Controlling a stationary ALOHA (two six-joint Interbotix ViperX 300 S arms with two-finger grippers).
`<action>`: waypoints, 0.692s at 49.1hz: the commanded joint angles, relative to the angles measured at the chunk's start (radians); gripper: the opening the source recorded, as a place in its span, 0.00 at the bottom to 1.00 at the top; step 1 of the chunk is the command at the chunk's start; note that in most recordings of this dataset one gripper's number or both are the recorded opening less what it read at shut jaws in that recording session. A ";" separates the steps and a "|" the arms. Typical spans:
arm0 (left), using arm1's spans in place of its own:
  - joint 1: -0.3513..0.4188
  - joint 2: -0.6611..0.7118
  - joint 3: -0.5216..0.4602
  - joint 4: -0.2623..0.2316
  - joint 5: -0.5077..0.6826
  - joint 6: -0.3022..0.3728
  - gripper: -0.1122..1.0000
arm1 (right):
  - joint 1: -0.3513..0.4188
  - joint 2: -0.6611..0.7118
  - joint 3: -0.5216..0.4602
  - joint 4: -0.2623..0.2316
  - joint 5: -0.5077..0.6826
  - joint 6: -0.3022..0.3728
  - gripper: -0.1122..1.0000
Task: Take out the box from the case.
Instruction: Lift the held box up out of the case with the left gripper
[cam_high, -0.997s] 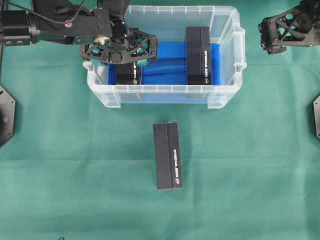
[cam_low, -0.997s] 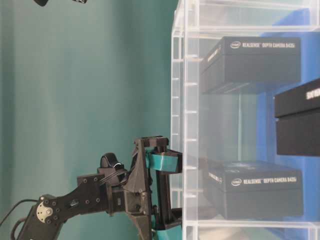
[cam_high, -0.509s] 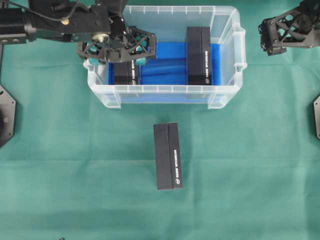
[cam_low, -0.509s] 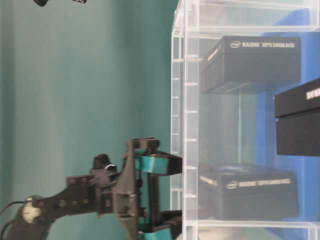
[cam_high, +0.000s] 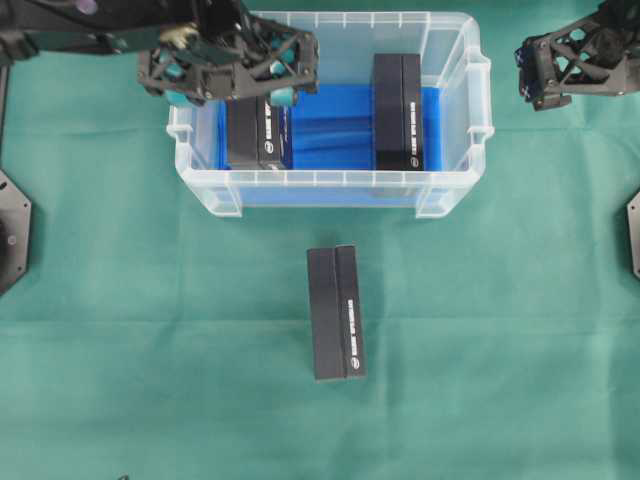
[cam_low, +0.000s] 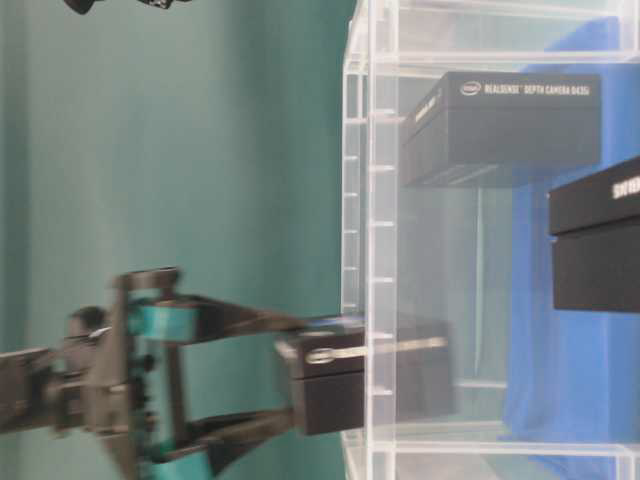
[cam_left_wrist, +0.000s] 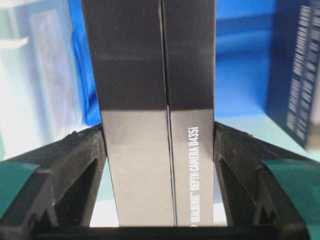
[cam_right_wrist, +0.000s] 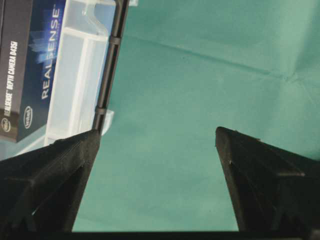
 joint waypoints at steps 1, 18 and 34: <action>-0.008 -0.052 -0.080 0.002 0.061 0.002 0.64 | 0.003 -0.005 -0.011 -0.003 -0.006 0.002 0.93; -0.017 -0.058 -0.245 0.002 0.210 0.025 0.64 | 0.003 -0.006 -0.011 -0.003 -0.023 0.002 0.93; -0.031 -0.052 -0.344 0.003 0.284 0.026 0.64 | 0.008 -0.006 -0.011 -0.003 -0.023 0.005 0.93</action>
